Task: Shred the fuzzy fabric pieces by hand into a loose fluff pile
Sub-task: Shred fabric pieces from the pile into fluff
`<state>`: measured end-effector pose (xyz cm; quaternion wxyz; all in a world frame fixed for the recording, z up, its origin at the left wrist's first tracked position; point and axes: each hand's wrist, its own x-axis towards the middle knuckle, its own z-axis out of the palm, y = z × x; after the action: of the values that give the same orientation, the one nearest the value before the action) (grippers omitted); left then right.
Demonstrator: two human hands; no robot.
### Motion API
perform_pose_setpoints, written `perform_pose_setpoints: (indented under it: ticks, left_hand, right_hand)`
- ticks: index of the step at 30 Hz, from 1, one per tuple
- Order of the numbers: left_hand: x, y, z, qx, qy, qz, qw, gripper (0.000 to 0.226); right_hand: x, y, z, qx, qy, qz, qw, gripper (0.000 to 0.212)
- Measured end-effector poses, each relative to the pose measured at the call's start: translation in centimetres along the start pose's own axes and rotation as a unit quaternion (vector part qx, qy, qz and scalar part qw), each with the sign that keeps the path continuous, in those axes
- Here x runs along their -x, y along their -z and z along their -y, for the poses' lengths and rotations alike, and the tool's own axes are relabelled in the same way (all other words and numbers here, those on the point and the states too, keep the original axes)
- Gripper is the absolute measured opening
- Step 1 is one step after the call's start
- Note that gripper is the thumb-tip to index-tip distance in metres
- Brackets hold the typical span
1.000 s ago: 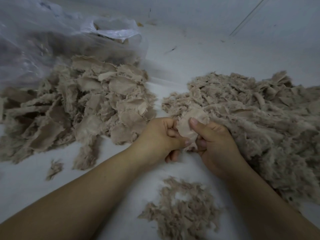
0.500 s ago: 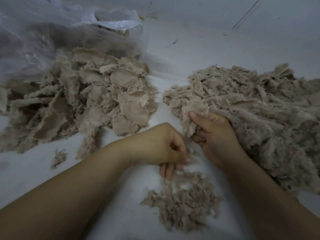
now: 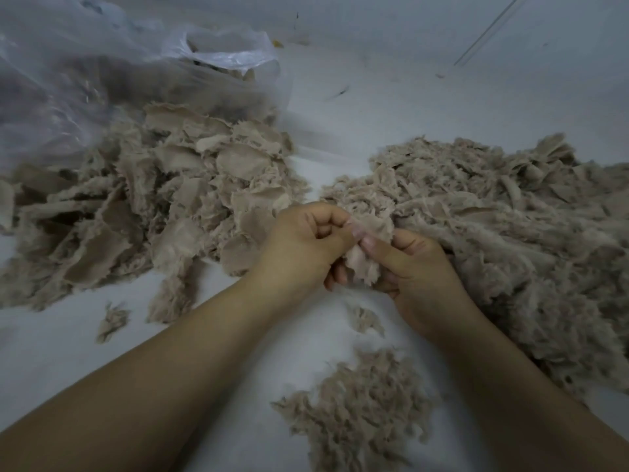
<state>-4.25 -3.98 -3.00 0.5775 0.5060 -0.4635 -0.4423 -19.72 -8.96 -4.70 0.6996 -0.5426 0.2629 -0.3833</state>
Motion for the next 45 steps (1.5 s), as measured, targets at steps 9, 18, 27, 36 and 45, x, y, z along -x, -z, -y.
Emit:
perform_pose_setpoints:
  ticks: [9, 18, 27, 36, 45]
  left_hand:
    - [-0.2, 0.3, 0.0, 0.077, 0.035, 0.006, 0.996, 0.026]
    - [-0.2, 0.2, 0.0, 0.024, 0.027, -0.026, 0.999, 0.028]
    - [0.3, 0.4, -0.4, -0.026, 0.11, 0.117, 0.987, 0.015]
    - [0.4, 0.6, -0.9, -0.099, 0.108, 0.129, 0.981, 0.016]
    - [0.6, 0.6, -1.2, -0.091, 0.101, 0.165, 0.977, 0.021]
  right_hand:
    - [0.0, 0.1, -0.1, 0.005, -0.002, 0.024, 1.0, 0.045]
    - [-0.1, -0.5, -0.1, 0.008, -0.01, -0.06, 0.998, 0.046]
    - [-0.2, -0.4, 0.4, -0.029, -0.029, -0.093, 0.995, 0.041]
    - [-0.4, -0.5, 0.1, -0.01, -0.036, -0.122, 0.992, 0.043]
    - [0.1, -0.3, 0.2, -0.027, -0.011, -0.029, 0.999, 0.025]
